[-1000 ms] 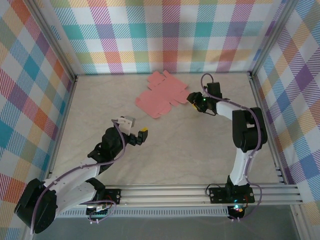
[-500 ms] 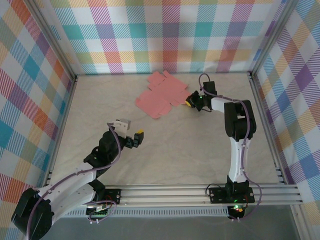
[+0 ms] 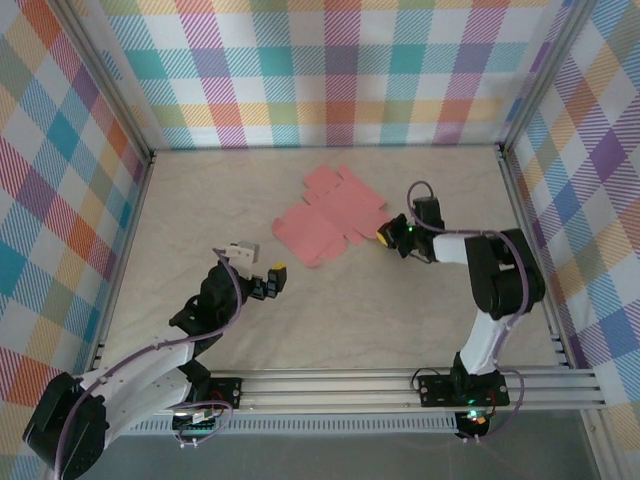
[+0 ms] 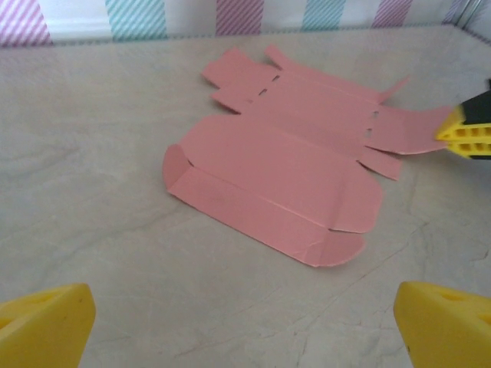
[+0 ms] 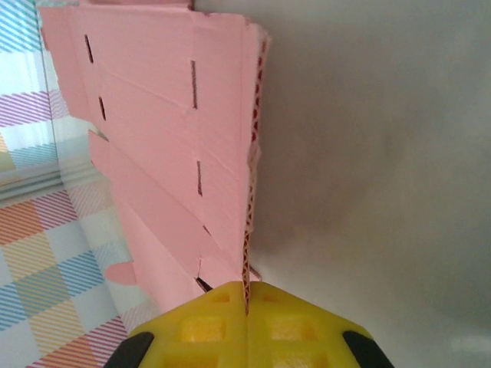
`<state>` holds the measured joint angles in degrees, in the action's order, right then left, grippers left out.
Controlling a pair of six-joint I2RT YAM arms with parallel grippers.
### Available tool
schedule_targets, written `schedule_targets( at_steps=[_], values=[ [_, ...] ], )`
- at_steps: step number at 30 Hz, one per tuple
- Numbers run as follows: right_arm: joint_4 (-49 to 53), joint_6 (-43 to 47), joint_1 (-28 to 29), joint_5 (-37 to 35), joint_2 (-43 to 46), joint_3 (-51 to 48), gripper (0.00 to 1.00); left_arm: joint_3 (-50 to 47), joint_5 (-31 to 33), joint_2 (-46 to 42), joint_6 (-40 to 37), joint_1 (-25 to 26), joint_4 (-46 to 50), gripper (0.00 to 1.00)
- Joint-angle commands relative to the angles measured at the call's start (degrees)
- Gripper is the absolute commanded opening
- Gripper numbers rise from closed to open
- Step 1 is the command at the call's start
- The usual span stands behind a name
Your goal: Fold the paper box
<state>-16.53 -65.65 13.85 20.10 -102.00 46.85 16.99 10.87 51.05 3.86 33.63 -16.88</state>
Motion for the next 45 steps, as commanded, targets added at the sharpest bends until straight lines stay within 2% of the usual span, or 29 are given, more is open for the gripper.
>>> schedule_targets(
  at_steps=[1,4,6,7,10,12,15,17,19,24,33,35,38,42,45],
  values=[
    [-3.93,-6.32,4.71,-6.45,6.47,-6.26,0.0,3.56,-1.76,4.27,2.55,0.21,-3.57,1.0],
    [-4.09,-8.97,10.24,-11.14,10.17,-10.48,0.01,6.14,-3.62,9.2,4.04,0.21,-5.06,1.0],
    [-4.97,-10.1,12.84,-13.75,12.17,-12.57,0.1,8.03,-4.45,12.36,5.68,0.21,-5.24,1.0],
    [-5.33,-9.22,13.72,-14.13,13.12,-13.15,0.19,8.8,-4.79,13.76,6.82,0.21,-5.38,1.0],
    [2.89,-0.3,14.8,-15.98,17.59,-10.72,0.59,9.9,-4.95,17.1,10.73,0.28,-7.8,1.0],
    [10.38,5.82,14.83,-21.05,21.49,-9.92,0.74,9.75,-4.2,18.42,13.07,0.3,-10.3,1.0],
    [16.34,12.75,11.98,-24.86,25.26,-9.18,0.83,9.55,-1.03,19.73,17.68,0.3,-12.74,1.0],
    [18.57,18.44,7.54,-20.24,24.23,-6.46,0.85,10.37,-0.42,20.82,19.88,0.3,-12.07,1.0],
    [22.42,23.13,3.35,-12.61,19.3,-0.79,0.86,13.27,3.17,21.04,25.81,0.38,-4.39,1.0],
    [29.28,29.51,0.75,-2.25,4.67,14.12,0.83,11.93,1.87,20.86,32.13,0.52,-7.79,1.0],
    [27.9,22.26,0.38,5.13,-12.37,27.71,0.6,10.07,2.16,18.19,31.85,0.96,-1.9,1.0],
    [26.86,20.62,0.39,6.97,-14.28,28.59,0.54,9.32,3.04,17.64,31.91,1.0,-1.1,1.0],
    [25.03,19.0,0.39,7.61,-14.59,27.63,0.39,8.43,3.82,17.57,32.56,0.92,-0.42,1.0],
    [22.59,17.05,0.35,5.63,-11.51,22.8,0.22,8.57,3.13,19.78,33.43,0.89,-0.15,1.0],
    [19.43,14.62,0.43,4.62,-8.27,16.95,0.13,9.16,2.78,22.25,34.07,0.94,-0.77,1.0]
  ],
)
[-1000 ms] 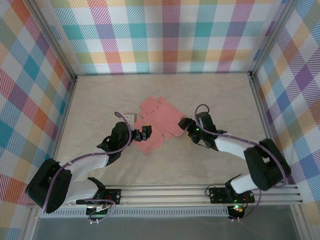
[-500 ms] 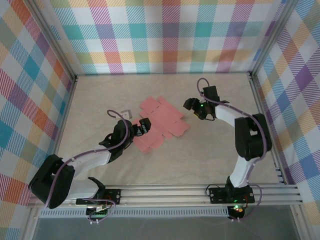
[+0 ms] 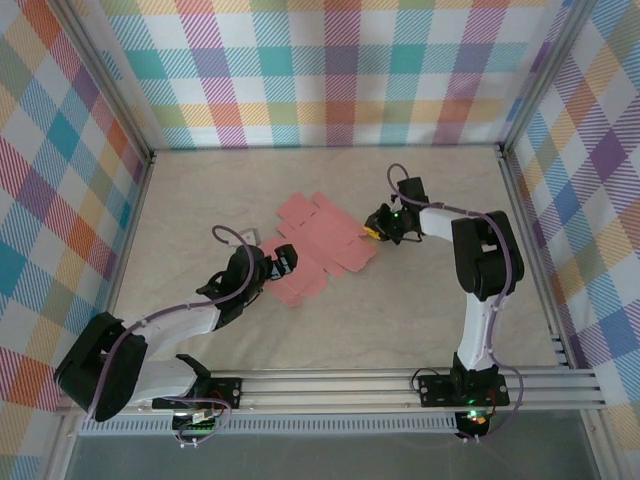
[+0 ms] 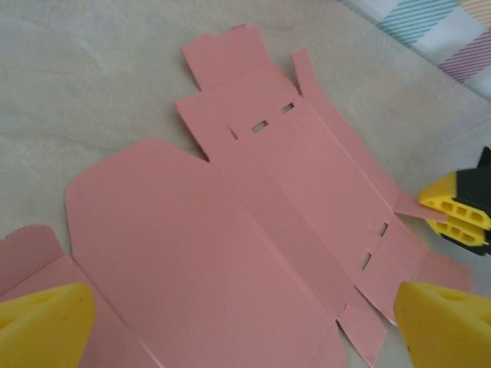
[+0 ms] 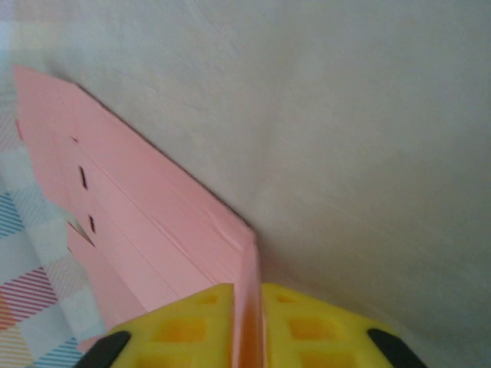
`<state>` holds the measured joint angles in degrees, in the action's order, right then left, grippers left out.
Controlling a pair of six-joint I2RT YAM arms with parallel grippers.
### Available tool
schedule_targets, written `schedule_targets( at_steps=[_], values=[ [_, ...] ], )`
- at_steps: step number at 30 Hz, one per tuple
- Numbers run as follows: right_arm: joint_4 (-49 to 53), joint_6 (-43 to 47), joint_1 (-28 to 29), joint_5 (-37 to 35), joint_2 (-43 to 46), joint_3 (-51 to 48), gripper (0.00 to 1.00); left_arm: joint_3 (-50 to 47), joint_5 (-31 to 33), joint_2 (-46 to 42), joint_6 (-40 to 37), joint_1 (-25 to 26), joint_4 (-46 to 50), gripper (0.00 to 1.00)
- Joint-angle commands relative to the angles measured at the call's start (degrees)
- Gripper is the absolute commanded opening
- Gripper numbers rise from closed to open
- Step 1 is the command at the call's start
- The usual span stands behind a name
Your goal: Fold the paper box
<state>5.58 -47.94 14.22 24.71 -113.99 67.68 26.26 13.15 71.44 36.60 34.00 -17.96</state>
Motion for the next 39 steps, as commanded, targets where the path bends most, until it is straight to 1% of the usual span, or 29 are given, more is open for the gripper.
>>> schedule_targets(
  at_steps=[1,3,7,9,12,14,15,16,17,18,19,20,21,22,23,26,29,34,39],
  values=[
    [-4.11,-4.18,0.02,-0.62,5.08,-6.26,0.11,0.2,0.16,2.8,1.49,0.54,-0.12,1.0],
    [-7.09,-6.63,0.02,-1.94,7.95,-11.07,0.09,0.62,-0.57,4.66,1.76,0.61,-0.98,1.0],
    [-12.71,-11.74,0.52,-5.38,14.43,-20.81,0.11,1.89,-2.46,8.65,2.66,0.56,-2.42,1.0],
    [-12.75,-12.31,0.85,-8.08,17.48,-24.3,0.12,2.43,-3.3,10.05,2.97,0.57,-2.84,1.0],
    [-14.59,-13.91,1.99,-12.6,22.51,-30.76,0.12,3.21,-3.95,11.52,3.13,0.63,-3.14,1.0],
    [-14.99,-13.13,2.76,-14.08,25.5,-33.42,0.12,3.94,-4.26,12.24,2.96,0.63,-2.66,1.0],
    [-15.09,-12.13,3.09,-14.08,26.86,-34.36,0.14,4.29,-4.43,12.83,2.6,0.63,-2.39,1.0],
    [-14.79,-11.11,3.27,-14.07,28.44,-35.11,0.17,4.85,-4.62,13.46,2.19,0.63,-1.9,1.0],
    [-14.79,-9.26,3.27,-14.27,29.95,-35.73,0.26,5.39,-4.6,14.32,1.76,0.63,-1.29,1.0],
    [-13.24,-7.12,3.27,-15.25,30.98,-35.67,0.37,5.78,-4.49,15.1,1.39,0.62,-1.21,1.0],
    [-9.78,-4.44,3.27,-17.7,32.17,-34.8,0.49,5.98,-3.94,16.11,1.04,0.63,-1.56,1.0],
    [-5.75,-2.3,3.0,-19.99,32.51,-33.24,0.58,5.92,-3.21,17.53,0.98,0.46,-2.32,1.0],
    [-3.6,-0.56,2.27,-20.18,32.18,-31.99,0.64,6.03,-3.18,18.93,0.99,0.17,-2.72,1.0],
    [-2.79,1.64,0.93,-18.42,31.37,-30.82,0.7,6.16,-4.13,20.44,0.81,-0.35,-3.28,1.0],
    [-2.8,2.82,-0.4,-16.18,30.59,-29.96,0.73,6.21,-5.22,21.77,0.66,-0.67,-4.14,1.0],
    [-5.32,4.58,-3.41,-9.12,28.87,-28.32,0.75,6.52,-8.38,24.96,0.62,-1.3,-6.1,1.0],
    [-5.36,5.14,-4.8,-3.16,25.99,-25.86,0.75,6.92,-9.78,26.61,-0.05,-1.35,-6.48,1.0],
    [-5.13,0.23,-6.04,4.38,20.78,-24.17,0.76,7.58,-9.9,27.35,-2.08,-1.48,-5.05,1.0],
    [-9.37,-4.06,-6.39,8.55,17.53,-24.29,0.75,7.49,-9.92,26.69,-4.1,-1.61,-4.07,1.0]
  ],
)
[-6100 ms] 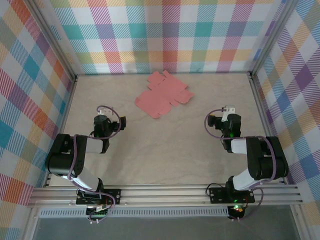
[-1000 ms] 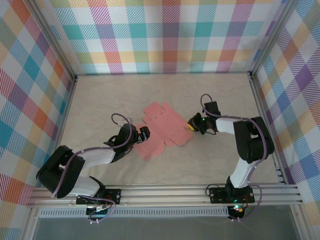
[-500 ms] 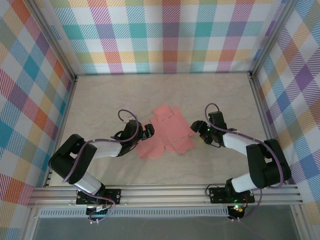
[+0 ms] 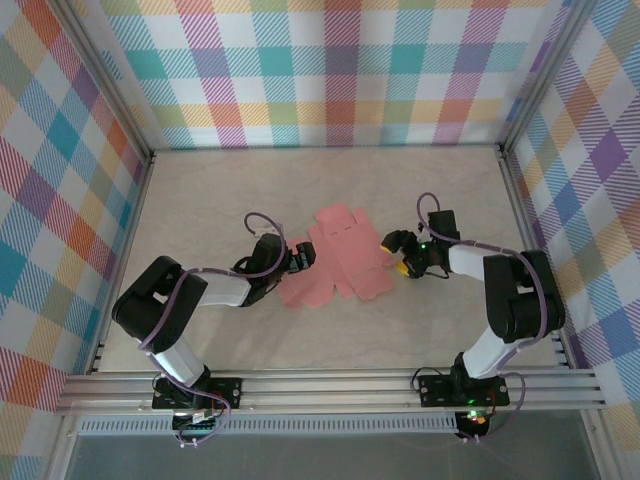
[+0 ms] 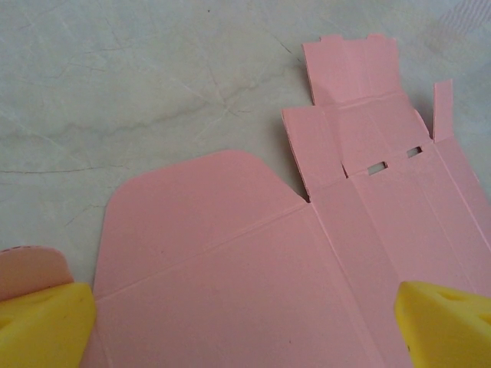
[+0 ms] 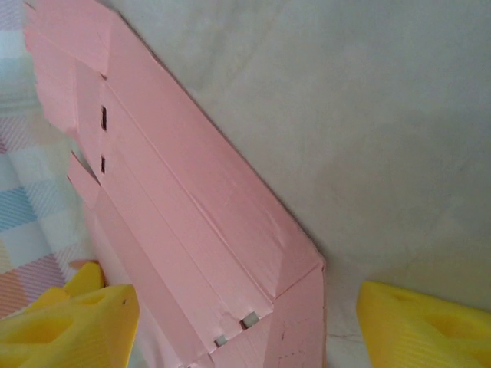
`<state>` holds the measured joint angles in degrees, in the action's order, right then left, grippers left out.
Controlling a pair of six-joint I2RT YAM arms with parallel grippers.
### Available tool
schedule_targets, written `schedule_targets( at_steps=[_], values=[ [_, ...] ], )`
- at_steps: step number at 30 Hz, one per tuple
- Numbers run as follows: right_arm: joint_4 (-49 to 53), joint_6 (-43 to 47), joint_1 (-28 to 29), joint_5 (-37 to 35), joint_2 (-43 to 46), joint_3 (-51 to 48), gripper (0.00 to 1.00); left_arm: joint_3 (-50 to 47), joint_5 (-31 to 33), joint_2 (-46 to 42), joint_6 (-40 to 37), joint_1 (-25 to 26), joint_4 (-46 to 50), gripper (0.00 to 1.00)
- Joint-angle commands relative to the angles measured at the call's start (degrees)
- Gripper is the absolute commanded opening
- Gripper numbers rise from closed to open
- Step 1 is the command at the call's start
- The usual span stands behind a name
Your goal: Fold the paper box
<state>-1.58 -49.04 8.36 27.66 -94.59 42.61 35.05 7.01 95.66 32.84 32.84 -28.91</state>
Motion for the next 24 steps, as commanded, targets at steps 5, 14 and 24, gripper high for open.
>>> schedule_targets(
  at_steps=[5,14,24],
  values=[
    [-6.94,-2.24,-0.93,8.97,-5.66,2.65,0.74,-1.38,-4.83,3.47,-1.14,-1.05,7.47,1.0],
    [-4.37,7.72,-0.86,12.76,-4.45,5.96,0.72,-1.41,-8.59,6.38,-0.13,-2.34,5.27,1.0],
    [-1.1,12.56,-0.54,5.3,3.1,3.54,0.69,-1.12,-7.82,6.39,-0.55,-2.61,6.6,1.0]
  ],
)
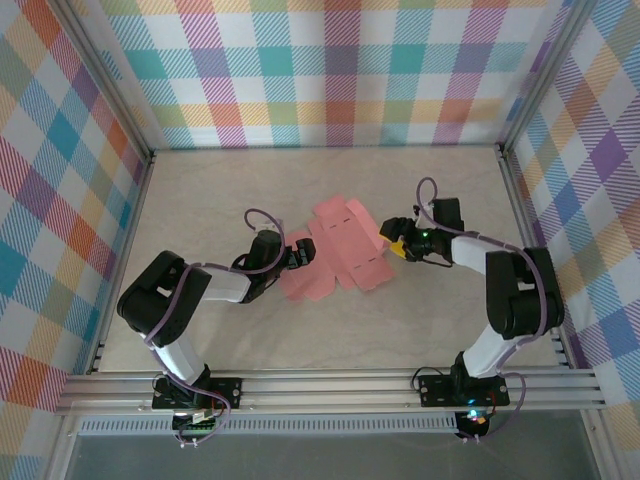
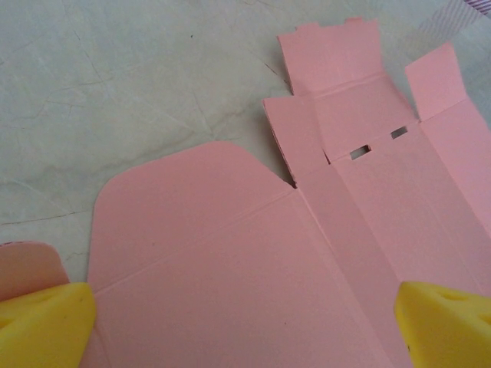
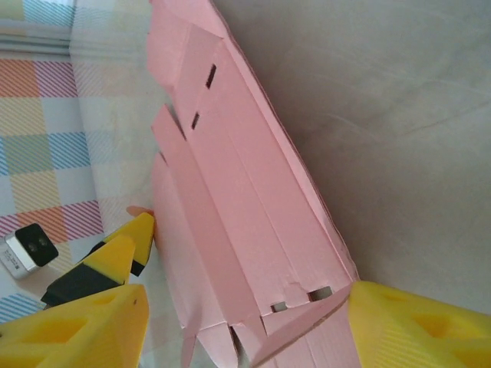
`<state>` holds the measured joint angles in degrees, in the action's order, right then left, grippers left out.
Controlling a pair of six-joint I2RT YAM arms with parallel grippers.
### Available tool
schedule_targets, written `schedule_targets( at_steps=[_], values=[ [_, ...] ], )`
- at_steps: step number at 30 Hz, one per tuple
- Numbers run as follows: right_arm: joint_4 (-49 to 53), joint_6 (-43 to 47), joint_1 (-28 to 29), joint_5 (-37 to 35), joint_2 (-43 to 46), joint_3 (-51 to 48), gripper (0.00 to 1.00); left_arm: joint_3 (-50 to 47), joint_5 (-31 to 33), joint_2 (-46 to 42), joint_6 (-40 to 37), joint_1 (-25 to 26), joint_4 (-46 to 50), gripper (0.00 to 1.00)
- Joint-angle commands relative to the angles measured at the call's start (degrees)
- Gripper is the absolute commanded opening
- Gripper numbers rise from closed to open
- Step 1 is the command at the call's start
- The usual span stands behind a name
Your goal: Fold the paper box
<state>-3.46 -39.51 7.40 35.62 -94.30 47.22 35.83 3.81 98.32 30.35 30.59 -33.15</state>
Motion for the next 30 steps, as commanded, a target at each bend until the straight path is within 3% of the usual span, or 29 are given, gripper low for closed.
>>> schedule_targets(
  at_steps=[1,9,13,22,30],
  values=[
    [1.41,3.28,0.34,-4.23,3.27,-1.16,0.69,-1.82,-4.38,3.61,1.93,-0.36,11.09,1.0],
    [11.29,14.14,0.34,-14.78,1.7,4.98,0.81,-2.07,-3.19,2.75,1.16,-0.53,12.62,1.0],
    [14.36,19.84,0.34,-15.35,-2.11,8.71,0.79,-1.66,-3.88,2.65,0.11,-0.79,13.31,1.0],
    [15.08,10.54,0.34,-5.87,-7.19,9.93,0.78,-1.04,-6.86,3.68,-1.01,-2.33,13.38,1.0],
    [14.08,13.22,0.34,0.66,-10.56,11.94,0.77,-1.12,-7.83,4.51,-0.93,-2.64,12.59,1.0]
  ],
)
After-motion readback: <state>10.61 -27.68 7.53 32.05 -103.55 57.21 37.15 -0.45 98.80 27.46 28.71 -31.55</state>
